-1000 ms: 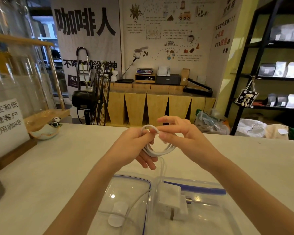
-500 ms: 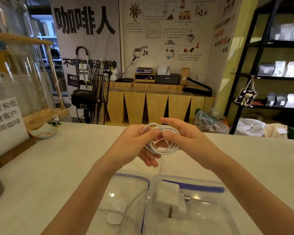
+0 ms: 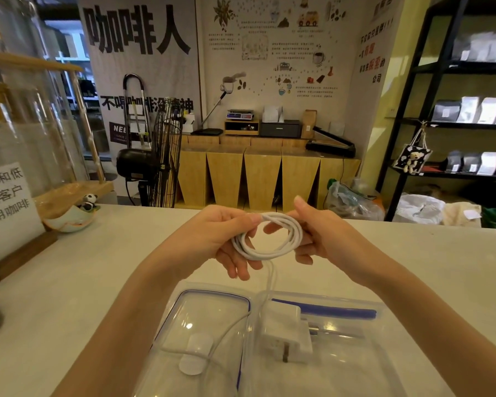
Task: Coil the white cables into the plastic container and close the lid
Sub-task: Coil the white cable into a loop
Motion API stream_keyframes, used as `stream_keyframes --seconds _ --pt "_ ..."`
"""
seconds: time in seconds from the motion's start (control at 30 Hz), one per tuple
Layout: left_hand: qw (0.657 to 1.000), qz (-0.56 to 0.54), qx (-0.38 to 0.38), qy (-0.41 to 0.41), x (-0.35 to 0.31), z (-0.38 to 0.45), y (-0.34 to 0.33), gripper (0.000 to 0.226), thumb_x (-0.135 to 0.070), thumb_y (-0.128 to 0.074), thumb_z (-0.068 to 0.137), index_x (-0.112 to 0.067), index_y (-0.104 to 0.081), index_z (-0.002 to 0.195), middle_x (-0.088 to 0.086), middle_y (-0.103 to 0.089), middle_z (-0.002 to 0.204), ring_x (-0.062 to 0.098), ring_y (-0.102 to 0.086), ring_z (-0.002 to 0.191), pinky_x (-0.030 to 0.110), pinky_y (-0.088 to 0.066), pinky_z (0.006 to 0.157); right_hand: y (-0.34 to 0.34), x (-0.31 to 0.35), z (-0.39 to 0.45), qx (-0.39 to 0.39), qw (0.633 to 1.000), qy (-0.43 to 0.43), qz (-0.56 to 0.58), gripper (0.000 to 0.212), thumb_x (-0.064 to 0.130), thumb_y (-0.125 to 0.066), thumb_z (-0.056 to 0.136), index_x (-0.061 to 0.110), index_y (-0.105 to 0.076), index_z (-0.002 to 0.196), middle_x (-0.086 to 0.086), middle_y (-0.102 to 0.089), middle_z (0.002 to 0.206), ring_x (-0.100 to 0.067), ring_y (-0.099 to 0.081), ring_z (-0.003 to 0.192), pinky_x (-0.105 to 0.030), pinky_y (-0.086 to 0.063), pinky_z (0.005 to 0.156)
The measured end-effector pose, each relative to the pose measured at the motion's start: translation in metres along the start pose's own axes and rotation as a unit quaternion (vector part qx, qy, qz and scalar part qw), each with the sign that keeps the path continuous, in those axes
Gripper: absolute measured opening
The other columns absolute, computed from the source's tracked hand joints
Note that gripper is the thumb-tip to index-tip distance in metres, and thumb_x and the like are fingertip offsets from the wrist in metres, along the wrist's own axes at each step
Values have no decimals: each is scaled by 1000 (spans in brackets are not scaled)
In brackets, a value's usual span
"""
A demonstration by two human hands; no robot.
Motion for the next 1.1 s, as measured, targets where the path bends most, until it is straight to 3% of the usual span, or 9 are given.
stream_keyframes --seconds 0.07,0.2,0.37,0.5,0.6,0.73,0.83,0.97,1.1 --pt "1000 15 9 7 0 -1 2 31 -37 -49 75 -8 -54 66 10 -70 58 15 -61 39 17 -49 38 2 -2 -2 -3 999 20 -33 45 38 -37 92 23 -65 60 6 -43 47 -9 -38 48 -18 -37 51" --pt "998 50 37 20 1 -1 3 30 -36 -50 75 -9 -55 65 7 -71 57 14 -62 39 16 -48 39 5 -6 -8 18 998 19 -62 37 37 -45 88 19 -65 63 10 -44 41 -3 -35 40 -12 -32 43" --pt "990 71 113 42 4 -3 4 29 -35 -53 79 -8 -55 68 2 -71 58 11 -62 41 15 -47 40 9 -9 -20 107 991 9 -82 38 54 -53 64 17 -62 59 10 -40 39 -5 -29 37 -14 -27 39" --pt "977 87 182 65 6 -2 0 28 -31 -53 86 -9 -56 69 0 -70 59 13 -65 47 15 -48 43 12 -15 -30 158 979 -12 -130 42 57 -53 61 16 -66 60 8 -42 40 -7 -29 37 -17 -28 41" --pt "977 98 167 86 10 0 -15 26 -34 -54 79 -9 -59 72 3 -70 62 15 -66 50 16 -49 43 23 -26 -36 150 973 -31 -170 58 57 -51 64 4 -69 76 7 -48 46 -6 -36 39 -14 -33 44" --pt "979 130 120 97 22 8 -48 25 -29 -52 88 -9 -63 77 5 -69 69 14 -67 55 16 -49 46 43 -41 -51 126 966 -33 -224 51 63 -51 65 15 -69 64 2 -59 60 -7 -50 57 -21 -43 64" --pt "975 189 91 76 30 14 -71 25 -32 -53 88 -11 -64 80 4 -68 76 9 -67 57 16 -47 45 54 -49 -62 111 964 -55 -236 47 56 -54 70 13 -72 78 -5 -61 66 -8 -52 60 -18 -42 61" --pt "950 299 68 52 44 28 -98 25 -38 -57 84 -15 -66 90 0 -68 69 3 -62 50 14 -45 45 64 -61 -70 94 943 -147 -282 18 40 -63 79 25 -65 87 2 -73 72 -9 -66 62 -20 -53 57" --pt "917 385 90 47 53 49 -121 25 -36 -59 84 -12 -64 90 1 -64 74 8 -58 53 9 -42 39 65 -70 -68 92 912 -239 -321 20 23 -63 83 6 -63 93 -12 -74 79 -17 -70 60 -23 -57 50"
Point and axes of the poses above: each hand's wrist, its own z-axis towards the middle knuckle, its own y-axis out of the back of the hand, x = y × z, the point moved 1 cm from there along z, towards the middle knuckle
